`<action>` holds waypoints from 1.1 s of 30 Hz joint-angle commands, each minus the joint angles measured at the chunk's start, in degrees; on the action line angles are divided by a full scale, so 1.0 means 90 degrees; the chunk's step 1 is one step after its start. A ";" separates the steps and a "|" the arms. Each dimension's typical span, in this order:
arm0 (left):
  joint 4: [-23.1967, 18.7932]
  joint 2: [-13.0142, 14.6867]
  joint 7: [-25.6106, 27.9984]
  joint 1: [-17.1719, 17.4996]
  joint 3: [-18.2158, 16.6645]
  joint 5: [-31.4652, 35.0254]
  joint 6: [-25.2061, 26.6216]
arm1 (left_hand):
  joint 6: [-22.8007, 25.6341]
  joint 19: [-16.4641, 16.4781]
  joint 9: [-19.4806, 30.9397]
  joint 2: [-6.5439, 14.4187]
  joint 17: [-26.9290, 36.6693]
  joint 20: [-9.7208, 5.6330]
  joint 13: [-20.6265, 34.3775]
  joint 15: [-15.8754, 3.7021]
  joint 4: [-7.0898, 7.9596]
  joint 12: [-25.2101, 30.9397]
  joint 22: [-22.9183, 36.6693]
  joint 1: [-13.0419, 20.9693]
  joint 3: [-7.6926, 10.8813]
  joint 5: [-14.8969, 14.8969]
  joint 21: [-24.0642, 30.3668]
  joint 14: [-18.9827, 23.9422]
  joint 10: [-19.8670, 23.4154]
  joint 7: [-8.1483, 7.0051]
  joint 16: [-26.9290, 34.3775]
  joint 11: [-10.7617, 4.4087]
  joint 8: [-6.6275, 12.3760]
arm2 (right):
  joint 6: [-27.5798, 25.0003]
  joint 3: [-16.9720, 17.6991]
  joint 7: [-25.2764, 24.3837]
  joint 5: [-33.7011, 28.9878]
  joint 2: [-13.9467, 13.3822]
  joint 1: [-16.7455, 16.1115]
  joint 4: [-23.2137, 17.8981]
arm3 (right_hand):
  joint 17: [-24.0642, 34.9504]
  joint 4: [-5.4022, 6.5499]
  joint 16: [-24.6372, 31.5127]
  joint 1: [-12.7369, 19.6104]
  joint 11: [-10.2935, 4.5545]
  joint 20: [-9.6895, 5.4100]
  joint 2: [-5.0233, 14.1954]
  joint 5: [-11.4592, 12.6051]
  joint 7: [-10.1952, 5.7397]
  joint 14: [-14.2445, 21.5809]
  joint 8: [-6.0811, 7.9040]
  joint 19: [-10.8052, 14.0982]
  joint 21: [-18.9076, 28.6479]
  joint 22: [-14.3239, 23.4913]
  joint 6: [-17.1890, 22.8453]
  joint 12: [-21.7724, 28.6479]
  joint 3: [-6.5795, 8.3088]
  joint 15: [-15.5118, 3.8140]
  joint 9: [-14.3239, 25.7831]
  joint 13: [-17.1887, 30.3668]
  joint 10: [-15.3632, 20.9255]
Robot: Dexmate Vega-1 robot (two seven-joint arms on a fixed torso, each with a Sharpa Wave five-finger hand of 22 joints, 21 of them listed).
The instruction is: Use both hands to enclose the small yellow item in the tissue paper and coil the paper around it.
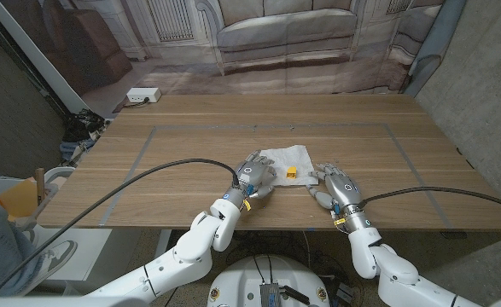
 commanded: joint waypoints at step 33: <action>0.0104 -0.0100 0.0464 -0.0211 -0.0074 -0.0863 -0.0142 | 0.1734 0.0655 -0.0016 0.0505 -0.0016 -0.0079 -0.0010 -0.0829 -0.0045 0.0093 0.0010 0.0443 0.0491 -0.0382 0.0084 0.1149 0.1304 0.0375 0.0039 -0.0142 0.0510 | 0.0257 0.0255 0.0143 0.0746 0.0162 0.0133 -0.0139 | 0.0011 0.0053 0.0078 0.0494 -0.0153 0.0535 0.0283 0.0026 -0.0034 0.1300 0.0718 0.0309 0.0085 0.0061 0.2368 0.0117 -0.0029 -0.0191 0.0176 0.0014 0.0882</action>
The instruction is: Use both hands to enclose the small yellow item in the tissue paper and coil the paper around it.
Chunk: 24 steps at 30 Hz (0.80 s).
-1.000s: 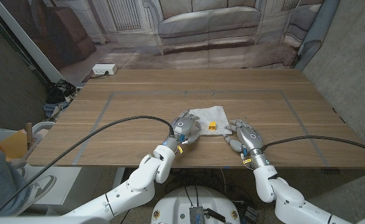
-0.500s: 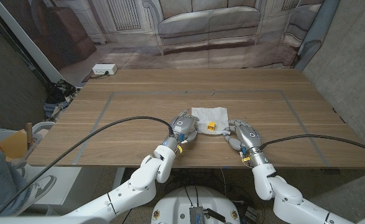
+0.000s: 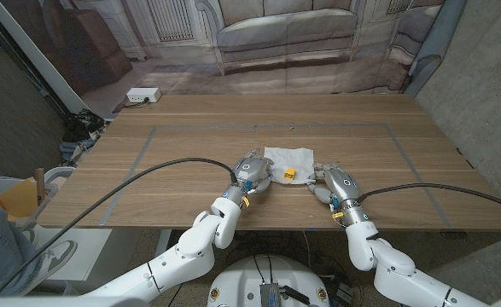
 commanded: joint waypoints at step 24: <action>-0.0036 -0.0055 0.0265 -0.0093 -0.0510 -0.1615 -0.0658 | 0.0225 0.0260 0.0001 0.0000 0.0024 0.0096 0.0022 -0.0662 0.0002 -0.0065 0.0014 0.0003 0.0113 -0.0030 0.0052 0.0214 0.0267 0.0120 -0.0015 0.0076 0.0073 | 0.0237 0.0486 0.0409 0.0621 -0.0161 0.0041 -0.0558 | 0.0039 0.0015 -0.0086 0.0081 -0.0062 0.0206 0.0109 -0.0155 0.0006 -0.0056 0.0062 -0.0104 -0.0017 0.0033 0.0209 0.0037 -0.0001 0.0071 -0.0049 0.0019 0.0259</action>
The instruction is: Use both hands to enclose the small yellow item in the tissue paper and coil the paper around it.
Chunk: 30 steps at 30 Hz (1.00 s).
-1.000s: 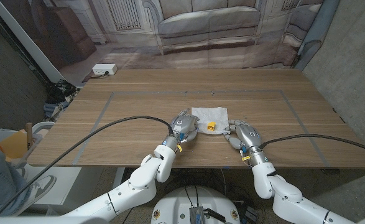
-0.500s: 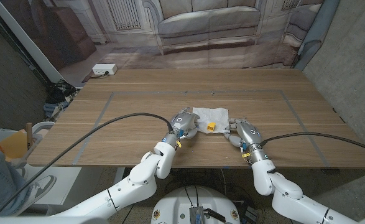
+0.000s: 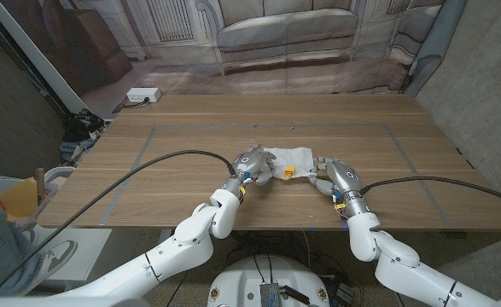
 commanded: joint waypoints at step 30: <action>-0.0149 -0.0096 -0.0379 -0.0657 -0.0173 -0.0814 0.0566 | 0.0048 0.0087 0.0035 -0.0007 0.0024 0.0201 0.0026 -0.0544 -0.0005 -0.0115 0.0018 -0.0005 0.0145 -0.0002 0.0015 0.0092 0.0108 0.0109 -0.0057 0.0106 0.0009 | -0.0803 0.0154 0.1484 0.0786 -0.0026 0.0775 -0.0369 | 0.0043 0.0027 -0.0031 0.0024 0.0094 0.0008 0.0073 -0.0146 -0.0003 0.0030 -0.0004 -0.0131 -0.0059 0.0038 0.0012 0.0006 0.0014 -0.0005 -0.0001 0.0023 0.0077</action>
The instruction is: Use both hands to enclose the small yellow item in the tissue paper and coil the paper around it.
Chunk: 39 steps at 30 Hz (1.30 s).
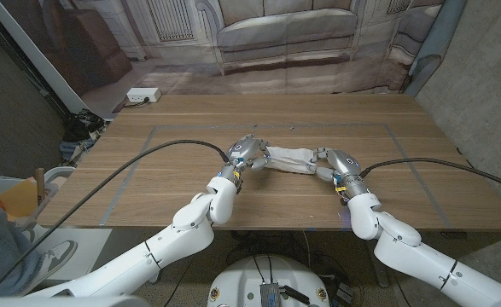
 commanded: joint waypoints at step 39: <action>0.1294 -0.0565 -0.1278 -0.2035 0.0829 -0.0184 0.0262 | 0.0057 -0.0016 0.0056 -0.0076 0.0022 0.0312 0.0021 -0.0397 0.0053 -0.0111 0.0031 -0.0142 0.0079 -0.0005 -0.0021 -0.0070 -0.0028 0.0210 -0.0053 0.0144 0.0035 | -0.0995 -0.0436 0.1114 0.1156 0.0203 0.1495 0.0406 | 0.0030 0.0005 -0.0059 0.0065 0.0204 0.0120 0.0129 -0.0184 0.0009 -0.0056 0.0069 -0.0157 -0.0003 0.0013 -0.0005 -0.0040 0.0082 0.0127 0.0107 0.0027 0.0016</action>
